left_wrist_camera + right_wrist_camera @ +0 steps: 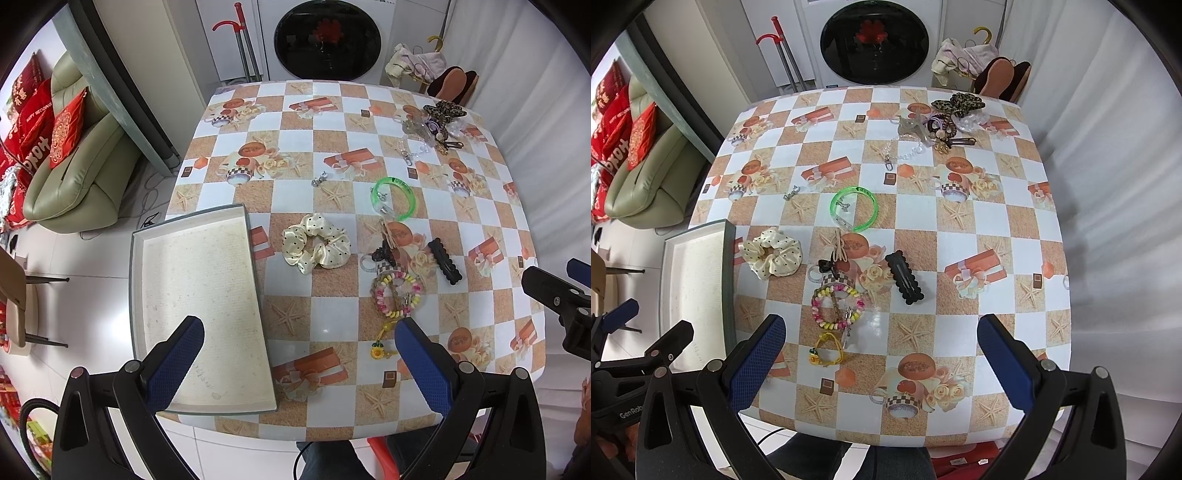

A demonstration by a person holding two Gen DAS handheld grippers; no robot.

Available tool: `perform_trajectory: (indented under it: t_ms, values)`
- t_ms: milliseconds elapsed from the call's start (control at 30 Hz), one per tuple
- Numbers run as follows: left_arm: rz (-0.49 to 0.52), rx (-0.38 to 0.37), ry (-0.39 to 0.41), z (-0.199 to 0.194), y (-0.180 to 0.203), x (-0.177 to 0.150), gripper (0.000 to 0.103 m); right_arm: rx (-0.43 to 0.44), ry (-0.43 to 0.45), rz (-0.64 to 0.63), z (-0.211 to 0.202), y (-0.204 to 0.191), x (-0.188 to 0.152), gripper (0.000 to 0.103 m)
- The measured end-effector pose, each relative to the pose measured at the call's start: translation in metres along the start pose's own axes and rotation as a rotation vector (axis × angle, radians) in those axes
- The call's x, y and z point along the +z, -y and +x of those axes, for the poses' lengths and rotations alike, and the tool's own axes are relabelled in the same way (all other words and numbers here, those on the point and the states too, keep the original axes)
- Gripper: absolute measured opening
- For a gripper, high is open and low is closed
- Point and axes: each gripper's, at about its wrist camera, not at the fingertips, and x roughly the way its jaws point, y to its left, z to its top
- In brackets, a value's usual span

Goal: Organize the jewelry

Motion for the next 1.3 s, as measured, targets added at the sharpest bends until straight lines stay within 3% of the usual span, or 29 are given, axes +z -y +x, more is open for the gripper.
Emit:
perform_trajectory:
  t_ms: [267,600,1033,1300]
  values:
    - [-0.023,-0.009,-0.031,0.013,-0.015,-0.005,0.103,-0.008,-0.038,0.022,0.012,-0.001,-0.008,0.103]
    - [-0.026,-0.037,-0.080,0.061,-0.002,0.022,0.103,-0.025,-0.109,0.057,0.053,0.028,0.003,0.103]
    - [0.116,-0.036,-0.032,0.131,0.022,0.061,0.103,-0.020,-0.192,0.036,0.133,0.040,0.013,0.102]
    - [0.164,-0.012,-0.074,0.184,0.032,0.075,0.103,-0.024,-0.225,-0.019,0.186,0.036,0.018,0.091]
